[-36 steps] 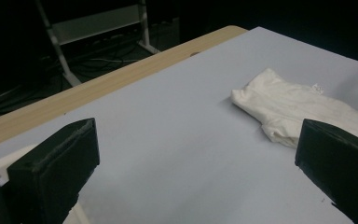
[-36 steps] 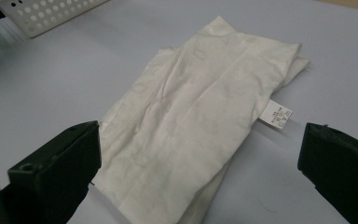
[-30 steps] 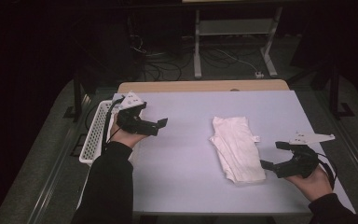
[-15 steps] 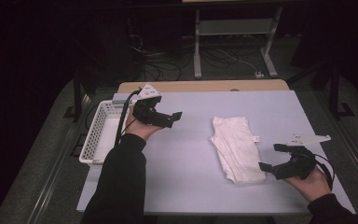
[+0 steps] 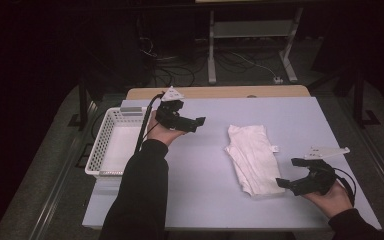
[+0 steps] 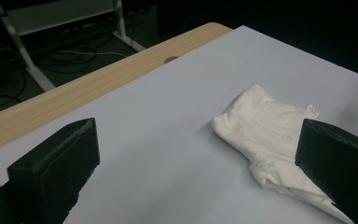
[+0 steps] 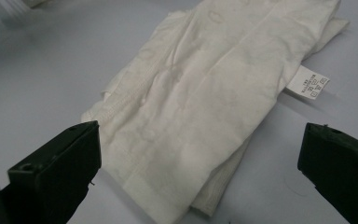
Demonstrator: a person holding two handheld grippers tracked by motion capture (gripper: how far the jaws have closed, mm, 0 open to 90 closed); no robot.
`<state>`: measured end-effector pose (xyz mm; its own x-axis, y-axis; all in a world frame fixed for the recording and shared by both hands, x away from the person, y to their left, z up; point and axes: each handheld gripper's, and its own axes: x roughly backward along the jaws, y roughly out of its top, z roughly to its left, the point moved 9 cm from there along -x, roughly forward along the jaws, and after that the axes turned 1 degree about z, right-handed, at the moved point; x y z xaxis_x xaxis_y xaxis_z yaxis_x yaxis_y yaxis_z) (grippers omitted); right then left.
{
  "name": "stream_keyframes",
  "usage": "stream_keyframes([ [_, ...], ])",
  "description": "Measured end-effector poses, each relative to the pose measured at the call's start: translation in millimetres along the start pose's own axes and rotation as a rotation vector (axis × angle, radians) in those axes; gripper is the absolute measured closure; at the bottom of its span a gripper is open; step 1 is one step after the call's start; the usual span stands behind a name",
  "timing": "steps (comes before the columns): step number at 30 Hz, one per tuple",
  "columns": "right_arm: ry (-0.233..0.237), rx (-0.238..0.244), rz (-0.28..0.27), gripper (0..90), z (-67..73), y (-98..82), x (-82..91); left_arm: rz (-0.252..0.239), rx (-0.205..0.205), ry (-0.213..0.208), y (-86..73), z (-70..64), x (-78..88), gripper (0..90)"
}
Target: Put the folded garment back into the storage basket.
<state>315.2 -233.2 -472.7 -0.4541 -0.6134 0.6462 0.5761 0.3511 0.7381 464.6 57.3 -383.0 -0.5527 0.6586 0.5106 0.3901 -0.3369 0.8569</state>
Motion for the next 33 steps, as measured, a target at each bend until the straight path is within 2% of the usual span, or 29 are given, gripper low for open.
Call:
stream_keyframes([
  [9, 0.004, -0.006, 0.017, 0.0, 0.2, -6.2, -4.0, 0.009, 0.019, -0.028, -0.3, -5.8, -19.5, 0.0],
  [12, 0.006, -0.006, 0.02, 0.0, 0.2, -6.9, -4.5, 0.009, 0.019, -0.028, -0.3, -5.8, -19.5, 0.0],
  [13, 0.01, -0.006, 0.03, 0.0, 1.0, -9.4, -6.3, 0.006, 0.022, -0.045, 2.0, -12.5, -29.3, 0.0],
  [20, 0.023, -0.012, 0.047, 0.0, 3.4, -13.6, -8.3, 0.022, 0.025, -0.074, -0.4, -22.0, -43.4, 0.0],
  [21, 0.032, -0.017, 0.069, 0.0, 5.3, -17.4, -10.0, 0.026, 0.026, -0.079, -1.6, -23.6, -46.6, 0.0],
  [27, 0.039, -0.014, 0.085, 0.0, 7.8, -21.1, -12.4, 0.035, 0.038, -0.097, -7.5, -28.8, -58.3, 0.0],
  [28, 0.042, -0.007, 0.105, 0.0, 9.2, -23.9, -14.3, 0.044, 0.045, -0.108, -11.5, -30.9, -64.3, 0.0],
  [33, 0.047, -0.001, 0.139, 0.0, 10.6, -28.4, -16.5, 0.048, 0.059, -0.122, -16.2, -32.6, -71.2, 0.0],
])
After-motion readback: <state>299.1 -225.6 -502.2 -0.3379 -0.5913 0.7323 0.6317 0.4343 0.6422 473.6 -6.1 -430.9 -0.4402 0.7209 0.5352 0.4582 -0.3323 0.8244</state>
